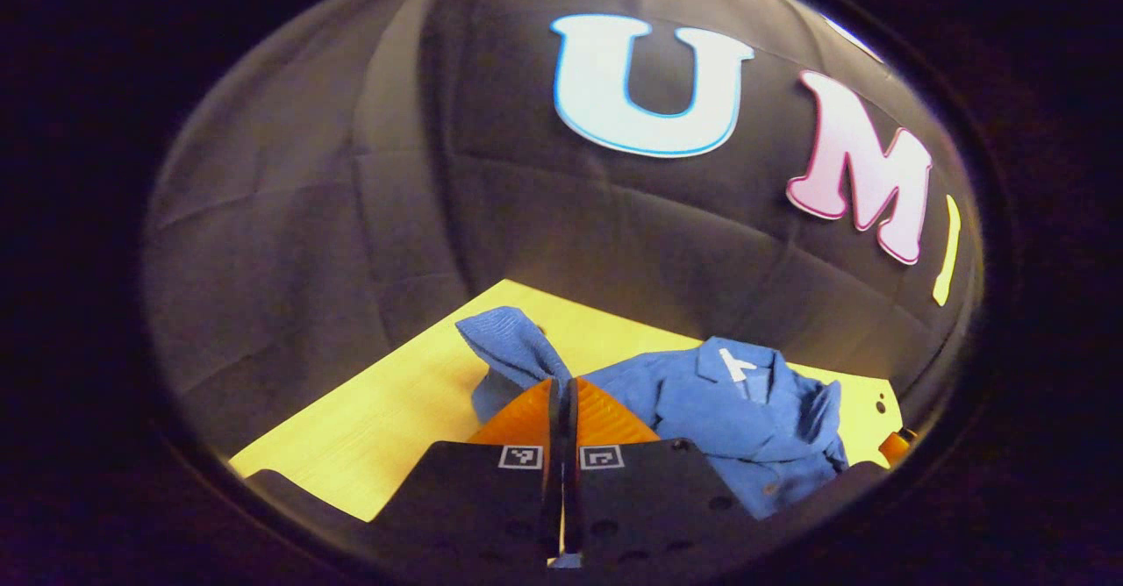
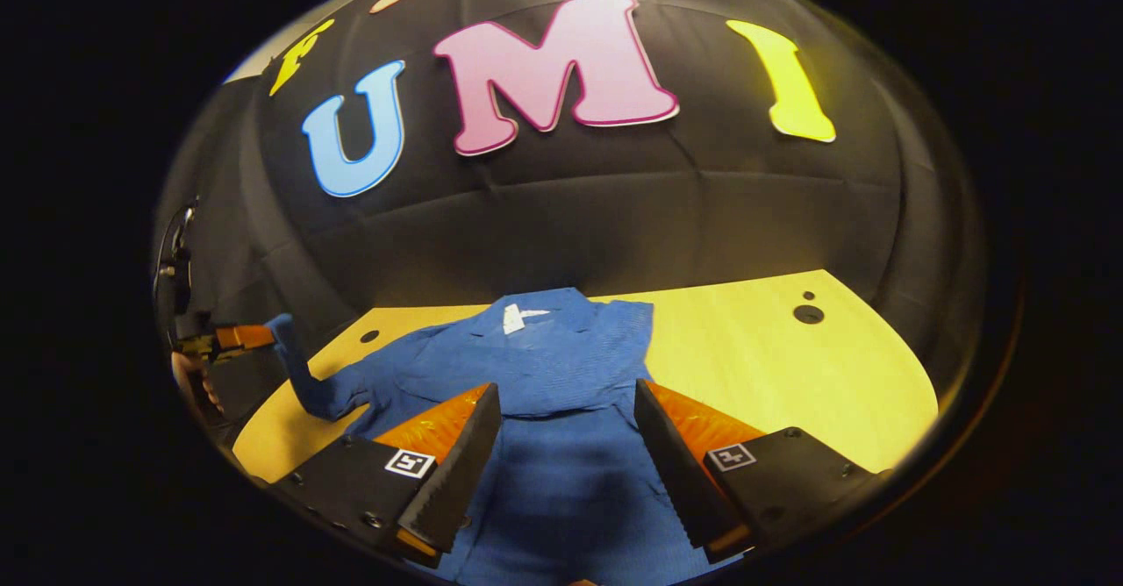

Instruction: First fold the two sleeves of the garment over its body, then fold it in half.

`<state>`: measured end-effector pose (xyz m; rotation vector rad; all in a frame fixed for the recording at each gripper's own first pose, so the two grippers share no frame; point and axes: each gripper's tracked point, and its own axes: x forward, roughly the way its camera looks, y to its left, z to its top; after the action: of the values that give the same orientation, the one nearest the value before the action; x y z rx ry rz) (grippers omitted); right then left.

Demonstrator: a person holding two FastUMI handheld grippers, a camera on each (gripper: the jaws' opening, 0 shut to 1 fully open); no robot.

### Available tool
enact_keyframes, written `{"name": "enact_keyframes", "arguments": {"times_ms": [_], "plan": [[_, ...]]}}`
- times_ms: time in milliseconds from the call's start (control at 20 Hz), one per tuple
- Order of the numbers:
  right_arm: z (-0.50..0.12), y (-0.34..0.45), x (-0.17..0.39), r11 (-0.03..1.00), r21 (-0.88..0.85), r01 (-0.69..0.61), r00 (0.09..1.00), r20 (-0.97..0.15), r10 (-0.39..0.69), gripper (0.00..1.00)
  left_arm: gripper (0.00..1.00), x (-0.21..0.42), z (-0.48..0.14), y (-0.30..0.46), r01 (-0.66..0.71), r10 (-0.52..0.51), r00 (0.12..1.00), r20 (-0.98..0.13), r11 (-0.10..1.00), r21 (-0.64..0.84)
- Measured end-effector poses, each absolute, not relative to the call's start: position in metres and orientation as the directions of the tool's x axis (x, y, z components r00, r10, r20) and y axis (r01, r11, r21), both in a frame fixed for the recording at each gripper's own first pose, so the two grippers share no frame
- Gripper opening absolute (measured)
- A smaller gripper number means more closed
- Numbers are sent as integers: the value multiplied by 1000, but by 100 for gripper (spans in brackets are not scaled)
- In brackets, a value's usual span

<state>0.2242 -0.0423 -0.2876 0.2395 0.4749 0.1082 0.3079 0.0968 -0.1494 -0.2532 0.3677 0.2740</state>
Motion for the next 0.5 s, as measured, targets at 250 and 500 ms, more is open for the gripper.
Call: {"name": "enact_keyframes", "arguments": {"times_ms": [250,500], "plan": [[-298,-92,202,962,268,45,879,-469,90,97,0,401,-139,-64,-21,-24,945,-325,991,-134],[-319,-131,173,963,247,106,858,-512,36,97,0,429,-176,-208,162,-196,907,-372,979,-121]]}}
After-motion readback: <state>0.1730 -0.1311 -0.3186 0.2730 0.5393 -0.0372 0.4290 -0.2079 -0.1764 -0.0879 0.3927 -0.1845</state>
